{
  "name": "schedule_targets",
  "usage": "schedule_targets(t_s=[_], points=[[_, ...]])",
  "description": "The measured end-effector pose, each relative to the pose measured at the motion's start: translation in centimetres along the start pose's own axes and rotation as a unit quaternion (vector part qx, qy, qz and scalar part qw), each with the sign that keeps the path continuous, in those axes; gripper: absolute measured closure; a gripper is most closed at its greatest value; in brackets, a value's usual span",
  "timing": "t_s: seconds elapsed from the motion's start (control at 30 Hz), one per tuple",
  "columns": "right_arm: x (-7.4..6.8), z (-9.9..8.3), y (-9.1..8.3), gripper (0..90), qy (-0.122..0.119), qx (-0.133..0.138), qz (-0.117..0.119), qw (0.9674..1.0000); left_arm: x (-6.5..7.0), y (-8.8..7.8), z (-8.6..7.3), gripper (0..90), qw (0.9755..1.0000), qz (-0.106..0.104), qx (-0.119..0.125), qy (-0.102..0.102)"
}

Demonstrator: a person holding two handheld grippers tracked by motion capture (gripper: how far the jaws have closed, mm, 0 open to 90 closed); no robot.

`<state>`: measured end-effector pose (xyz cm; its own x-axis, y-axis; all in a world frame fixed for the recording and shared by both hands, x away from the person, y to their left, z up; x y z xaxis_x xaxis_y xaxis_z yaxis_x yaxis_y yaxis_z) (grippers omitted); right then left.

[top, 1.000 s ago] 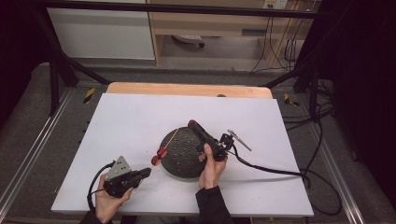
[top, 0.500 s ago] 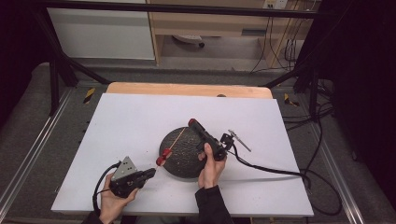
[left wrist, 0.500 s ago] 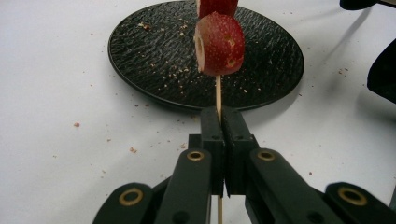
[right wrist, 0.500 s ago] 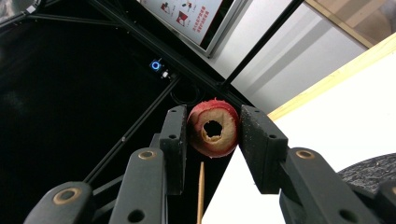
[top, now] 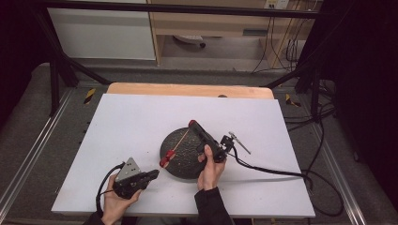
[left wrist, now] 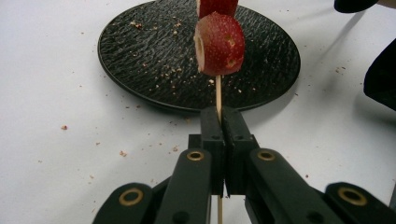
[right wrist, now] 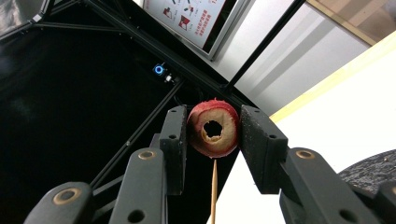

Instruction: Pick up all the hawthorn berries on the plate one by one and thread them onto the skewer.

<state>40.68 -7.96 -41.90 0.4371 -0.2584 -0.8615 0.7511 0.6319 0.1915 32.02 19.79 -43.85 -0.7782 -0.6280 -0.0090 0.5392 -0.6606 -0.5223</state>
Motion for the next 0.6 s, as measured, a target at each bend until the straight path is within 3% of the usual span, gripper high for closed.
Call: schedule_targets(t_s=[0.37,0.6], points=[[0.08,-0.19,-0.02,63.1,0.003,-0.002,0.004,1.0,0.24,0.24,0.17,88.5,1.0,-0.001,0.002,0.0],[0.26,-0.43,0.01,63.2,0.007,-0.006,0.005,0.9999,0.41,0.46,0.25,88.5,0.9999,0.002,0.006,-0.011]])
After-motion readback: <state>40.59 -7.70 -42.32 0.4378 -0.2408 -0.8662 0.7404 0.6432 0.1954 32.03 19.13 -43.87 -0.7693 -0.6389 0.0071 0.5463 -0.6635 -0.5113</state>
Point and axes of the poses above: each handheld gripper's, and its own axes: y roughly forward along the jaws, z roughly out of its top, x roughly to its right, the point moved 1 cm from there along y, roughly forward along the jaws, and after that the axes turned 5 degrees about y, right-handed, at the moved point
